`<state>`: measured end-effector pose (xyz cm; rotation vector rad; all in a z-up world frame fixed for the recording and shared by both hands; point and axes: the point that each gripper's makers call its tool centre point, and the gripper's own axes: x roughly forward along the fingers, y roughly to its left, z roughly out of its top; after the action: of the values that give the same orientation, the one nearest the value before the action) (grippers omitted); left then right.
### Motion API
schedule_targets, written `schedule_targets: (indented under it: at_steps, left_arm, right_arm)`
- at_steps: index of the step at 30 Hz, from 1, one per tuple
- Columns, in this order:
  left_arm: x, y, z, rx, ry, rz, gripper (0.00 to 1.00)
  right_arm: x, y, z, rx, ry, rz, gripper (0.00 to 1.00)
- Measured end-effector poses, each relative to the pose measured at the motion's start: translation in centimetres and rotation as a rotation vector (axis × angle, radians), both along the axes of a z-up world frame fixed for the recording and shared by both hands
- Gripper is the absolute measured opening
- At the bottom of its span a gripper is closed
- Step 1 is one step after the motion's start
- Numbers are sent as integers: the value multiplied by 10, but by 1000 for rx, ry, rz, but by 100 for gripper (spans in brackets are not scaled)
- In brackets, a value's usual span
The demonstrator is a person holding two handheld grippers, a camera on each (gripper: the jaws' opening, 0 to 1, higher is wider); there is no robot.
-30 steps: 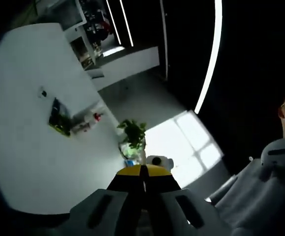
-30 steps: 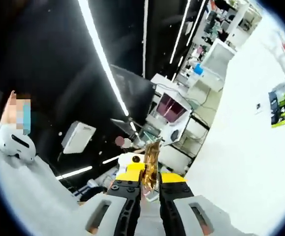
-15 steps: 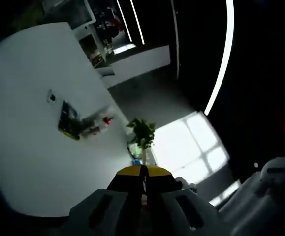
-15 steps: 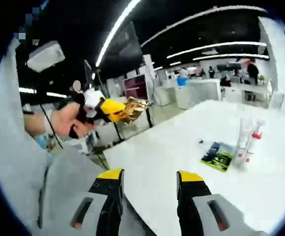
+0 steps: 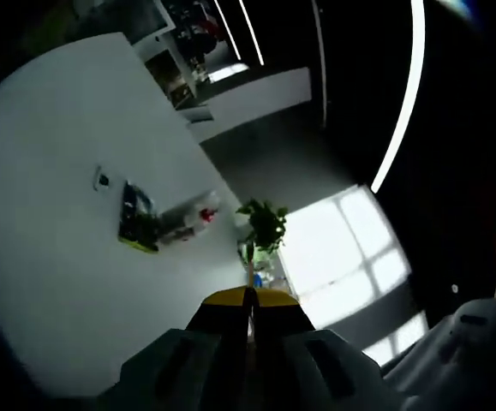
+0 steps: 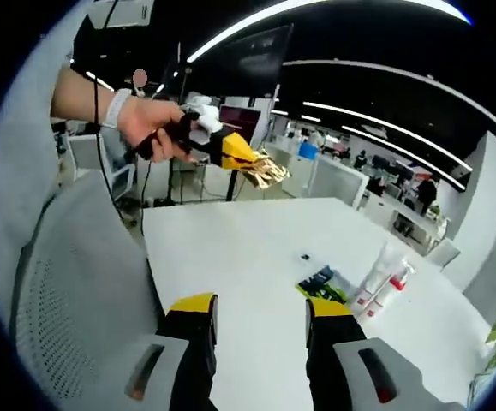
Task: Arrange the skincare products in the storage area until every visible bottle or jar stands upright without overlapping.
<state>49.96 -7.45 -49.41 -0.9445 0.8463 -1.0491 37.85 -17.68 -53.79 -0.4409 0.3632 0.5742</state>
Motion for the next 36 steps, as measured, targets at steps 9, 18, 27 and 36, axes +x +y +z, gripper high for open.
schedule_targets:
  at_steps: [9, 18, 27, 36]
  left_arm:
    - [16, -6, -35, 50, 34, 18, 0]
    - [34, -16, -57, 62, 55, 11, 0]
    - [49, -22, -85, 147, 72, -32, 0]
    - [65, -26, -103, 192, 96, -45, 0]
  right_arm:
    - [-1, 2, -9, -16, 33, 20, 34]
    - [-10, 18, -18, -40, 67, 103, 33]
    - [-7, 12, -18, -41, 65, 75, 31]
    - [-6, 9, -16, -46, 57, 63, 29]
